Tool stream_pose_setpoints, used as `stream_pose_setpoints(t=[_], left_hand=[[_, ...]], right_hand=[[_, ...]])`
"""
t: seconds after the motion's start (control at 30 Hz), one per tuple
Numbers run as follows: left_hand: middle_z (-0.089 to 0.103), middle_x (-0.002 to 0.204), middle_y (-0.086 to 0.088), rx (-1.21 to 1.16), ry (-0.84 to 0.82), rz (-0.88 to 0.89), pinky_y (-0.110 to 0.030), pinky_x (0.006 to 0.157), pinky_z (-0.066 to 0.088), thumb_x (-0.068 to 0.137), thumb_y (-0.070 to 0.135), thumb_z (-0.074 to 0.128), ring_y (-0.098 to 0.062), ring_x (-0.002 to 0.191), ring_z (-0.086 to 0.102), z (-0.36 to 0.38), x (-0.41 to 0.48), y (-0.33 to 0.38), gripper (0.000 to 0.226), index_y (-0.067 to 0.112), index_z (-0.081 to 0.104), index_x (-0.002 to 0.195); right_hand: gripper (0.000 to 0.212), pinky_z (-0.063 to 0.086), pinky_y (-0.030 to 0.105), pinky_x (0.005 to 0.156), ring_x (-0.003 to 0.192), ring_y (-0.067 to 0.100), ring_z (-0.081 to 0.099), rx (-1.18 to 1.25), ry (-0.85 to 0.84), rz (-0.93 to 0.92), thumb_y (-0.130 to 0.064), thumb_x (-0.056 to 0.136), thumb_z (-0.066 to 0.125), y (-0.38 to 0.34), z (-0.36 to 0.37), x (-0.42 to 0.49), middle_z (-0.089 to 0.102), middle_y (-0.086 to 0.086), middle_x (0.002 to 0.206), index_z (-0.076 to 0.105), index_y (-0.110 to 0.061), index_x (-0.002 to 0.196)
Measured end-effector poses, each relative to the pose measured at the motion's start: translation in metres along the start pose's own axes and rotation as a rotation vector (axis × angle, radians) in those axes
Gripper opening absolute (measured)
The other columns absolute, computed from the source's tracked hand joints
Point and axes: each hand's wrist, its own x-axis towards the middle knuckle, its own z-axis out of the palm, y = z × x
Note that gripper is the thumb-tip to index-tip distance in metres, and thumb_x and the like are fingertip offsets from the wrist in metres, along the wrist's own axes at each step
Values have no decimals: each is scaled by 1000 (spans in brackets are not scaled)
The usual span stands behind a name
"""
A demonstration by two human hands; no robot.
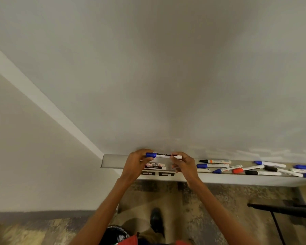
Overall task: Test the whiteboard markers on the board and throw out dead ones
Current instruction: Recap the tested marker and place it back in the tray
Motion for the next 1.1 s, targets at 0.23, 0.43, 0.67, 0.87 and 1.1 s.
stream_pose_setpoints(t=[0.23, 0.43, 0.67, 0.87, 1.1], left_hand=[[65, 97, 12, -103, 131, -159, -4, 74, 50, 91, -3, 65, 2, 85, 63, -7, 3, -31, 22, 9, 67, 110], [72, 104, -7, -55, 204, -181, -18, 89, 54, 96, 3, 59, -9, 89, 68, -2, 2, -54, 17, 7, 71, 108], [70, 113, -12, 63, 225, -252, -6, 84, 39, 100, 7, 55, -14, 99, 59, 3, 5, -66, 19, 4, 68, 113], [73, 112, -11, 99, 224, -221, -6, 84, 39, 102, 9, 52, -20, 98, 66, 9, 5, -67, 23, 9, 70, 115], [75, 103, -7, 287, 213, -186, -40, 116, 29, 101, 7, 51, -24, 94, 69, 21, -1, -75, 25, 15, 72, 112]], right_hand=[[19, 51, 13, 76, 85, 9, 61, -534, -157, -182, -8, 97, 58, 34, 28, 32, 62, -6, 103, 67, -12, 113], [18, 54, 40, 93, 99, 15, 63, -640, -76, -254, -12, 96, 61, 56, 40, 45, 67, -5, 109, 65, -22, 110], [14, 40, 41, 105, 116, 20, 51, -748, -18, -245, -18, 96, 60, 70, 46, 43, 57, -1, 118, 61, -22, 109], [16, 34, 32, 100, 117, 24, 52, -730, 49, -265, -18, 96, 61, 77, 55, 44, 55, 8, 125, 63, -20, 112], [17, 41, 36, 97, 118, 22, 53, -742, 89, -321, -21, 98, 59, 86, 51, 47, 64, 3, 119, 65, -20, 113]])
